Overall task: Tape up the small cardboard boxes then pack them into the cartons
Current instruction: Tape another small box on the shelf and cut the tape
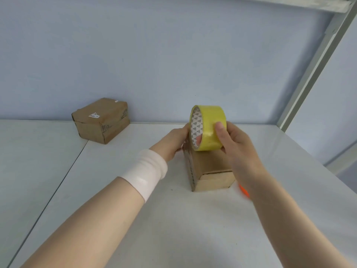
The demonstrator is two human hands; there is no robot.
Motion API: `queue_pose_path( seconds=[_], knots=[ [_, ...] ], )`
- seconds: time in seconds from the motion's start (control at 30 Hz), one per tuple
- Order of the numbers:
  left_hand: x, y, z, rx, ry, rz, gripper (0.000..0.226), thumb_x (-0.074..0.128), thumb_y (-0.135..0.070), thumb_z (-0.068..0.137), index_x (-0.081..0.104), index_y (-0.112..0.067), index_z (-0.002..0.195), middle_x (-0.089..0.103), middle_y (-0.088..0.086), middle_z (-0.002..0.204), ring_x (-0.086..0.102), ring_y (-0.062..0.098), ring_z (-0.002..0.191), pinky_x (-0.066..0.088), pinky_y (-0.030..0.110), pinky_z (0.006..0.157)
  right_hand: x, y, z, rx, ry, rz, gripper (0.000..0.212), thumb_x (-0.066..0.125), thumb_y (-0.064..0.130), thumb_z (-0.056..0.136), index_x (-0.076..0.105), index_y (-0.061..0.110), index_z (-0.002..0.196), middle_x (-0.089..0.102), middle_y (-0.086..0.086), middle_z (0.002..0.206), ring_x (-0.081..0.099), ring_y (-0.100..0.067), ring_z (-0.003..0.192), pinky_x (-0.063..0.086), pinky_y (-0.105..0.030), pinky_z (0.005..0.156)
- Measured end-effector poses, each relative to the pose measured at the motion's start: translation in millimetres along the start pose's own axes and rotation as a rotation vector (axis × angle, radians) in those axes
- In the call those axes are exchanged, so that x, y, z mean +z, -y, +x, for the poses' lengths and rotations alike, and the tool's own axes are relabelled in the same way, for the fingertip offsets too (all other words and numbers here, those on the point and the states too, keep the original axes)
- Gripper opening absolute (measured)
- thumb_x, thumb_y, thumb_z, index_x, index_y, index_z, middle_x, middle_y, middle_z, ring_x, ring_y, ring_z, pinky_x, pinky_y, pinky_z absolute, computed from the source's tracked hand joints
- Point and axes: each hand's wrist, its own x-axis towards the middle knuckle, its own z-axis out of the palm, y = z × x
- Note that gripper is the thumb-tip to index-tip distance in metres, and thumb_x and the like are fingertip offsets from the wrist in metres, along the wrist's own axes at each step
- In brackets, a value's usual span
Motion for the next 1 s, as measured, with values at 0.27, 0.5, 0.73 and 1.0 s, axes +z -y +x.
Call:
queue_pose_path(
  seconds=[0.27, 0.5, 0.73, 1.0],
  knots=[
    [-0.2, 18.0, 8.7, 0.109, -0.023, -0.056, 0.036, 0.043, -0.028, 0.096, 0.065, -0.001, 0.103, 0.065, 0.016, 0.102, 0.057, 0.024, 0.088, 0.046, 0.038, 0.089, 5.0, -17.4, 4.9, 0.018, 0.016, -0.222, 0.025, 0.057, 0.036, 0.091, 0.064, 0.013, 0.097, 0.074, 0.009, 0.086, 0.067, -0.005, 0.085, 0.05, -0.028, 0.078],
    [-0.7, 20.6, 15.0, 0.137, -0.023, -0.064, 0.023, 0.044, -0.03, 0.096, 0.054, -0.009, 0.093, 0.052, 0.013, 0.091, 0.047, 0.021, 0.085, 0.045, 0.039, 0.086, -5.4, -14.5, -16.5, -0.074, -0.057, -0.123, 0.03, 0.057, 0.053, 0.078, 0.061, 0.025, 0.086, 0.072, 0.003, 0.073, 0.068, -0.013, 0.076, 0.053, -0.035, 0.075],
    [2.5, 20.6, 17.0, 0.14, -0.082, -0.021, 0.022, 0.044, -0.034, 0.095, 0.045, -0.013, 0.088, 0.043, 0.009, 0.088, 0.04, 0.019, 0.081, 0.035, 0.033, 0.077, -9.4, -3.1, -35.0, -0.064, -0.063, -0.174, 0.028, 0.067, 0.044, 0.077, 0.061, 0.017, 0.085, 0.07, 0.004, 0.068, 0.064, -0.005, 0.07, 0.049, -0.018, 0.069],
    [0.2, 23.1, 18.4, 0.161, -0.074, 0.05, 0.026, 0.038, -0.036, 0.096, 0.053, -0.016, 0.091, 0.051, 0.01, 0.093, 0.049, 0.021, 0.087, 0.042, 0.039, 0.094, -16.7, -25.6, -107.0, 0.095, -0.167, -0.19, 0.027, 0.065, 0.04, 0.077, 0.059, 0.015, 0.083, 0.064, 0.004, 0.053, 0.056, -0.003, 0.048, 0.041, -0.01, 0.05]
  ],
)
